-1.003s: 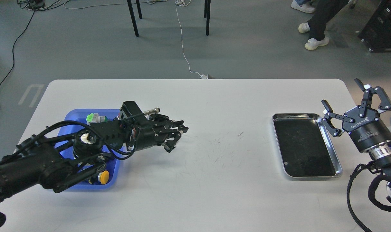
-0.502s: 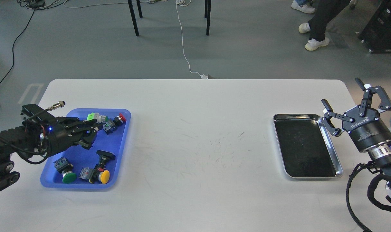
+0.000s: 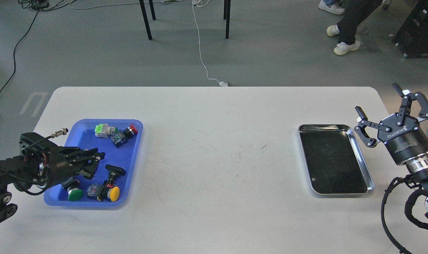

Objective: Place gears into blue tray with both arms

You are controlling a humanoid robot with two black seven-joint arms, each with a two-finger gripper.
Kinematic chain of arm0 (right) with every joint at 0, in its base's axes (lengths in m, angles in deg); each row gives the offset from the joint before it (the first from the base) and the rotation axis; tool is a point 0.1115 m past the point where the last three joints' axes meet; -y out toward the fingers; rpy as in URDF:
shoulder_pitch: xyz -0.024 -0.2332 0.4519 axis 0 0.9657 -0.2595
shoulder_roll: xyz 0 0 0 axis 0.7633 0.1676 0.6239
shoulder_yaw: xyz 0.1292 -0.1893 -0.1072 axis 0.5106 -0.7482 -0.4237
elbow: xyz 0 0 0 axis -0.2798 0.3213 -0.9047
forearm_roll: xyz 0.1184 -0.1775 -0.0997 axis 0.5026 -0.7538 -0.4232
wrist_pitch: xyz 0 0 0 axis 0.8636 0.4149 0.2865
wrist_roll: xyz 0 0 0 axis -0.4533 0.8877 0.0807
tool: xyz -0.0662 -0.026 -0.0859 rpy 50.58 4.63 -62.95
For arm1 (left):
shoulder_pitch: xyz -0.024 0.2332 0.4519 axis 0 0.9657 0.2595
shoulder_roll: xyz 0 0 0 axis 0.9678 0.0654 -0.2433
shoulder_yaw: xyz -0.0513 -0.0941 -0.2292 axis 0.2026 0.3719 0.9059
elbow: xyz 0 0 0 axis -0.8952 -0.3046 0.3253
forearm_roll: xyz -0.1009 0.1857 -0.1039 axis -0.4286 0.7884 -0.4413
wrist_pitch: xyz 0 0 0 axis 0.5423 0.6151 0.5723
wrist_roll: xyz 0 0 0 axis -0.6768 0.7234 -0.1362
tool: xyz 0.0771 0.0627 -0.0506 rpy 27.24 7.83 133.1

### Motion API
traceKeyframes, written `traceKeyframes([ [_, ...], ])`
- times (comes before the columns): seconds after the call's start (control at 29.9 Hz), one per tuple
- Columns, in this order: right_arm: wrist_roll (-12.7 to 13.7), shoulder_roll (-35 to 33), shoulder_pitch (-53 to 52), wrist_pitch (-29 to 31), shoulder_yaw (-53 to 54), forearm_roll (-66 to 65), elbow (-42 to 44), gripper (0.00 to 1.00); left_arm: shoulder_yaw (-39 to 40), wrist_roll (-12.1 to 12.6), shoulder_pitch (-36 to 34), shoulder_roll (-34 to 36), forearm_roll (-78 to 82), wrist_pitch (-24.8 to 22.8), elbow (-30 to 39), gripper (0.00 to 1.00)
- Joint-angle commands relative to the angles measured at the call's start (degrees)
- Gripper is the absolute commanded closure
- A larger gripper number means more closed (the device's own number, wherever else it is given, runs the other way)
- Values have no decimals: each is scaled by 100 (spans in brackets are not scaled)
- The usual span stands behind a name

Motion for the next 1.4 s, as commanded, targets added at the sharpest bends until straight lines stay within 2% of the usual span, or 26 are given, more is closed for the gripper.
traceKeyframes([
  [0.0,0,8,-18,0,7,1,-9,1,10,-6,-4,-9,-17,8,0,47],
  [0.17,9,-10,-211,-35,7,-7,17,1,124,-50,-66,-9,-218,95,9,33],
  [0.3,18,-1,-632,-227,-2,-25,96,1,378,-59,-197,-88,-1516,455,53,13],
  [0.37,26,8,-860,-438,16,-25,105,1,615,-51,-320,-272,-2376,491,70,5],
  [0.57,18,87,-1739,-1308,60,-16,315,1,1239,2,-987,-861,-5330,386,0,2],
  [0.67,18,104,-2232,-1590,77,-16,640,1,1310,2,-1445,-905,-6745,53,-78,2],
  [0.8,26,175,-2417,-1669,95,-16,702,1,1573,-7,-1814,-1185,-8477,-457,-640,2],
  [0.9,123,245,-2593,-1714,218,10,1035,1,2073,20,-1859,-1651,-9524,-738,-1430,2],
  [0.97,272,507,-2724,-1670,262,115,1351,1,2416,20,-1859,-1941,-9947,-1080,-2010,2],
  [1.04,596,762,-2900,-1634,305,465,1677,1,2715,29,-1868,-2327,-10194,-1554,-2616,2],
  [1.14,1053,965,-3023,-1538,341,888,1950,1,2883,20,-1894,-2663,-10239,-2038,-3084,2],
  [1.24,1265,1290,-3111,-1476,341,951,2231,1,2962,20,-1885,-2777,-10317,-2320,-3155,2],
  [1.37,1511,1720,-3243,-1450,341,959,2837,1,2954,29,-1815,-2944,-10896,-2470,-3155,2],
])
